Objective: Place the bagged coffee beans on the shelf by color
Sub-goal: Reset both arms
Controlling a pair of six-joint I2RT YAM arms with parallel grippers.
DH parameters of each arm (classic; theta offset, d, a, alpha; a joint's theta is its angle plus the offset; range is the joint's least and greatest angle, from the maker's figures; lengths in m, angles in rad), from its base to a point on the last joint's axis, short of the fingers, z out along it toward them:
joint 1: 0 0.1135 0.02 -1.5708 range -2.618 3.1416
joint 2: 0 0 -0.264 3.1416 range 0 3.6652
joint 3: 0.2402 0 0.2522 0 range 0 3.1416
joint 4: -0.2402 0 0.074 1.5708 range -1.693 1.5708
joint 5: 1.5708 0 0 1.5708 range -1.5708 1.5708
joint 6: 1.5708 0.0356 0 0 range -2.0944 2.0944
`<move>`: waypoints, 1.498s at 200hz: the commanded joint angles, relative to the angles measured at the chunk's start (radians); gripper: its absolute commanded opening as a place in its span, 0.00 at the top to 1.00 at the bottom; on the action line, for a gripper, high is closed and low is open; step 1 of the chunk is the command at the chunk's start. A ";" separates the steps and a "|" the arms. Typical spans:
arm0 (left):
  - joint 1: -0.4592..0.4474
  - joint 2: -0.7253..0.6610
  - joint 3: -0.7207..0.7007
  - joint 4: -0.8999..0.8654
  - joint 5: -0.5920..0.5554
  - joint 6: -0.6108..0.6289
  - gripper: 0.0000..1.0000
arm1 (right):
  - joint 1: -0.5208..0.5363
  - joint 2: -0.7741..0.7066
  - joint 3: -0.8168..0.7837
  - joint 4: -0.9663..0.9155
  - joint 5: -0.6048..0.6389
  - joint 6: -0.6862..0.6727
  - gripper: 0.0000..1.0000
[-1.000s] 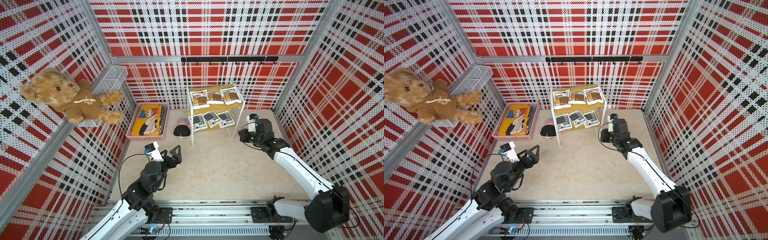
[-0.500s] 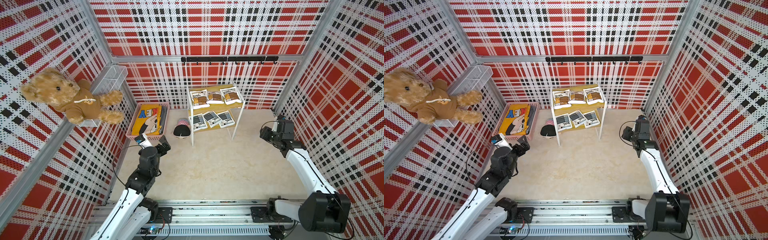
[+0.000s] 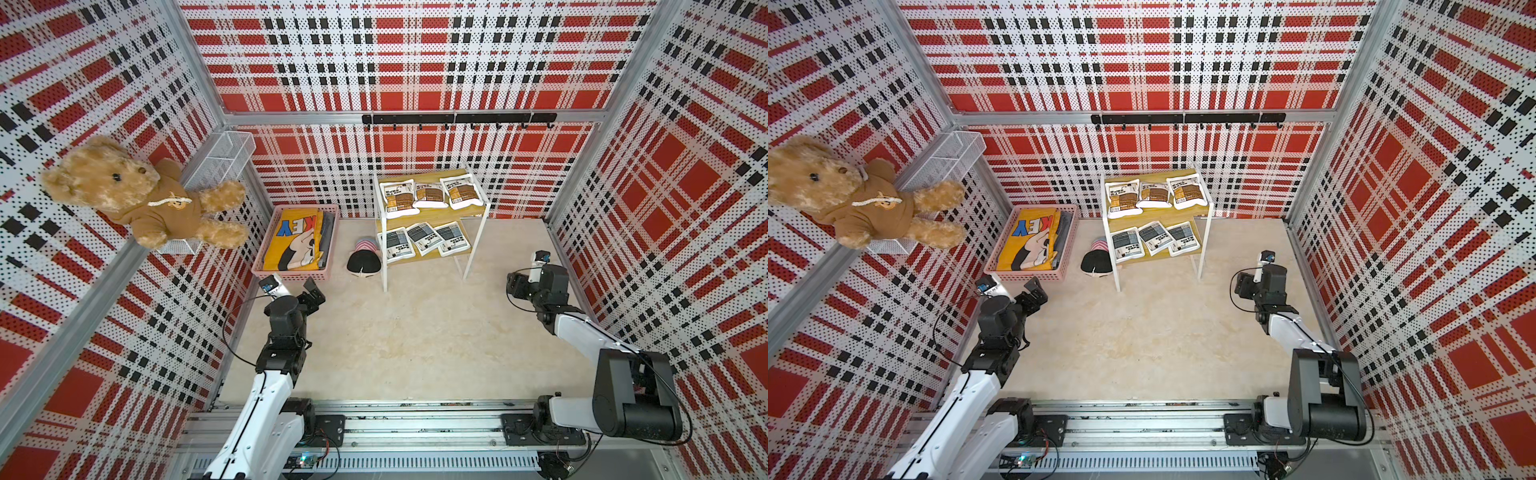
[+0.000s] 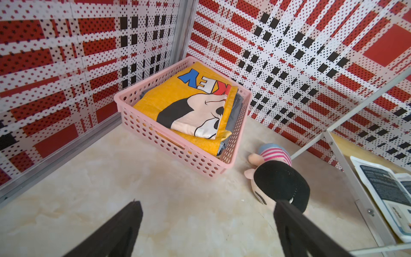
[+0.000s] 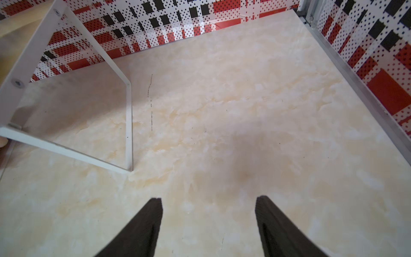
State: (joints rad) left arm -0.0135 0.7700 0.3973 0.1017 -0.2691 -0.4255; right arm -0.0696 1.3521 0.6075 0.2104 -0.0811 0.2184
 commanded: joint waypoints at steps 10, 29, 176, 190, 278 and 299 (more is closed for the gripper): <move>0.010 0.020 -0.021 0.117 0.001 0.051 0.01 | -0.002 0.053 -0.042 0.213 0.027 -0.071 0.27; 0.014 0.050 -0.023 0.136 0.008 0.066 0.01 | -0.002 0.090 -0.064 0.282 0.043 -0.074 0.27; 0.168 0.073 -0.180 0.463 0.089 0.171 0.01 | 0.060 0.150 -0.227 0.689 0.111 -0.134 0.27; 0.199 0.097 -0.193 0.518 0.105 0.165 0.01 | 0.097 0.162 -0.240 0.725 0.145 -0.174 0.27; 0.182 0.395 -0.206 0.823 0.157 0.198 0.01 | 0.112 0.183 -0.287 0.826 0.159 -0.185 0.23; 0.140 0.440 -0.215 0.875 0.119 0.243 0.01 | 0.110 0.185 -0.288 0.831 0.155 -0.184 0.21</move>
State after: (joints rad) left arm 0.1654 1.1725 0.2028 0.8433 -0.1375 -0.2367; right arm 0.0410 1.5242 0.3241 1.0031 0.0658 0.0410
